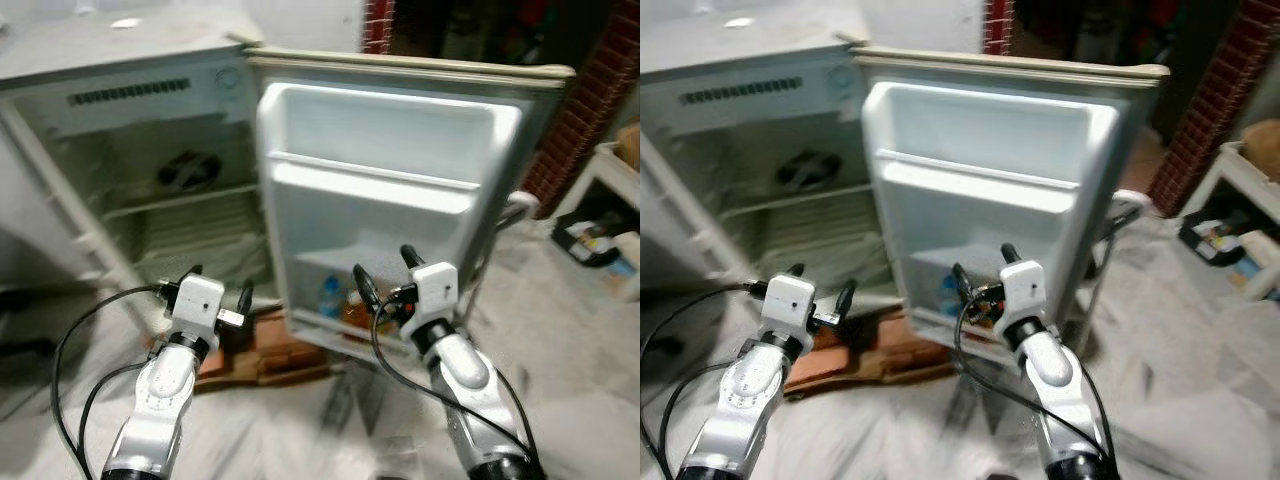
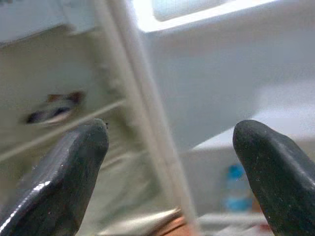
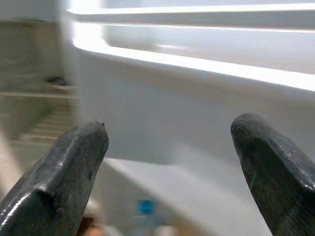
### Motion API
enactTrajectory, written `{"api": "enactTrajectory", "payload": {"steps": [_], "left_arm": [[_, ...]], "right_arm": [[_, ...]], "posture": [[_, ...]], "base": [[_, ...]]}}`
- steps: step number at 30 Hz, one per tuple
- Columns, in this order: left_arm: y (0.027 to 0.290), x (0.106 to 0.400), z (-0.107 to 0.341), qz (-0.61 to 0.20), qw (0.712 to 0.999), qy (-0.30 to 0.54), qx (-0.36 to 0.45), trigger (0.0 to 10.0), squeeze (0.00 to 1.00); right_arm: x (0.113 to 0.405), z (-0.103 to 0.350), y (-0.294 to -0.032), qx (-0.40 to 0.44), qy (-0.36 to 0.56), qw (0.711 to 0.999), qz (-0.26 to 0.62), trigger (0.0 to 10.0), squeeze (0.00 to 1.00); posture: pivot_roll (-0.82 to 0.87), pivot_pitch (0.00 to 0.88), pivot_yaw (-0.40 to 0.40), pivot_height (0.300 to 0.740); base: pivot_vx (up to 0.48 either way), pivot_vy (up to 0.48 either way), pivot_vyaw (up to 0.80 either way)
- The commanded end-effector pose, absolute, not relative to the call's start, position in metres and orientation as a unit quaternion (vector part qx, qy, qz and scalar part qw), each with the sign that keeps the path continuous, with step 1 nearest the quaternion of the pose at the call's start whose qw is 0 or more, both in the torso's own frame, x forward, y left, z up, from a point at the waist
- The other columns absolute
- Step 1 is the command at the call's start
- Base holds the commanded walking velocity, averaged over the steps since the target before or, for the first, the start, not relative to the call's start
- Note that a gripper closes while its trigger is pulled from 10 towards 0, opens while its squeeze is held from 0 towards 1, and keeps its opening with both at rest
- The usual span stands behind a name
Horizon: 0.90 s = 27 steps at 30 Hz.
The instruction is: Restocking fridge
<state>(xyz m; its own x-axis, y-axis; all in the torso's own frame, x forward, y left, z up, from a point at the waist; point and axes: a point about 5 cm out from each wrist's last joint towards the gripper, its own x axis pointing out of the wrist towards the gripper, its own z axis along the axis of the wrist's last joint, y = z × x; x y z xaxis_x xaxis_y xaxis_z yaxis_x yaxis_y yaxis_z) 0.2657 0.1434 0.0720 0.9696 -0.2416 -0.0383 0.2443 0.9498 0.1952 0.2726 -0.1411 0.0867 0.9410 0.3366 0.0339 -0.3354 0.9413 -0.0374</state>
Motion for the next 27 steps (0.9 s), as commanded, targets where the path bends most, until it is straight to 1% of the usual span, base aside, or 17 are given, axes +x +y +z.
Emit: {"api": "enactTrajectory", "payload": {"steps": [1, 4, 6, 7, 8, 9, 10, 11, 14, 15, 19, 22, 24, 27], "left_arm": [[0.152, 0.264, 0.071, -0.119, 0.986, 0.013, 0.112, 10.0, 0.0], [0.15, 0.263, 0.07, -0.127, 0.986, 0.013, 0.107, 10.0, 0.0], [0.147, 0.261, 0.068, -0.138, 0.986, 0.018, 0.095, 10.0, 0.0], [0.146, 0.26, 0.068, -0.139, 0.986, 0.02, 0.093, 10.0, 0.0], [0.145, 0.258, 0.067, -0.144, 0.985, 0.02, 0.096, 10.0, 0.0], [0.145, 0.258, 0.067, -0.144, 0.985, 0.02, 0.096, 10.0, 0.0], [0.143, 0.256, 0.066, -0.15, 0.983, 0.022, 0.099, 10.0, 0.0], [0.142, 0.256, 0.066, -0.151, 0.983, 0.022, 0.099, 10.0, 0.0], [0.142, 0.256, 0.066, -0.152, 0.983, 0.022, 0.097, 10.0, 0.0], [0.142, 0.256, 0.066, -0.152, 0.983, 0.022, 0.097, 10.0, 0.0], [0.143, 0.256, 0.066, -0.153, 0.983, 0.022, 0.098, 10.0, 0.0], [0.143, 0.256, 0.067, -0.154, 0.983, 0.02, 0.102, 10.0, 0.0], [0.146, 0.256, 0.068, -0.148, 0.983, 0.023, 0.108, 10.0, 0.0], [0.149, 0.256, 0.07, -0.146, 0.983, 0.022, 0.112, 10.0, 0.0]], "right_arm": [[0.274, 0.091, -0.133, -0.002, -0.028, 0.981, 0.19, 10.0, 0.0], [0.272, 0.088, -0.131, 0.014, -0.015, 0.975, 0.221, 10.0, 0.0], [0.267, 0.085, -0.126, 0.025, 0.002, 0.963, 0.267, 10.0, 0.0], [0.267, 0.085, -0.126, 0.026, 0.003, 0.962, 0.273, 10.0, 0.0], [0.259, 0.082, -0.12, 0.04, 0.024, 0.942, 0.332, 10.0, 0.0], [0.259, 0.082, -0.12, 0.04, 0.024, 0.942, 0.332, 10.0, 0.0], [0.251, 0.078, -0.117, 0.059, 0.055, 0.92, 0.383, 10.0, 0.0], [0.248, 0.077, -0.117, 0.057, 0.064, 0.91, 0.406, 10.0, 0.0], [0.242, 0.075, -0.118, 0.059, 0.078, 0.895, 0.436, 10.0, 0.0], [0.242, 0.075, -0.118, 0.059, 0.078, 0.895, 0.436, 10.0, 0.0], [0.234, 0.072, -0.121, 0.058, 0.107, 0.866, 0.485, 10.0, 0.0], [0.233, 0.07, -0.123, 0.048, 0.119, 0.859, 0.496, 10.0, 0.0], [0.234, 0.067, -0.126, 0.024, 0.123, 0.86, 0.495, 10.0, 0.0], [0.24, 0.066, -0.131, 0.002, 0.119, 0.873, 0.474, 10.0, 0.0]], "posture": [[0.0, 0.0, 0.021, 0.74], [0.0, 0.0, 0.02, 0.74], [0.0, 0.0, 0.019, 0.74], [0.0, 0.0, 0.019, 0.74], [0.0, 0.0, 0.017, 0.74], [0.0, 0.0, 0.017, 0.74], [0.0, 0.0, 0.015, 0.74], [0.01, 0.0, 0.013, 0.74], [0.01, 0.0, 0.011, 0.74], [0.01, 0.0, 0.011, 0.74], [0.01, 0.0, 0.009, 0.74], [0.02, 0.0, 0.011, 0.74], [0.02, 0.0, 0.014, 0.74], [0.03, 0.0, 0.015, 0.74]], "base": [[0.274, -0.39, 0.0], [0.0, -0.38, 0.0], [0.0, -0.459, 0.0], [-0.289, -0.382, 0.0], [-0.296, -0.379, 0.0], [-0.296, -0.379, 0.0], [-0.345, -0.334, 0.0], [-0.341, -0.337, 0.0], [-0.341, -0.337, 0.0], [-0.341, -0.337, 0.0], [-0.314, -0.362, 0.0], [-0.264, -0.4, 0.0], [0.0, 0.0, 0.0], [0.0, 0.0, 0.0]]}}
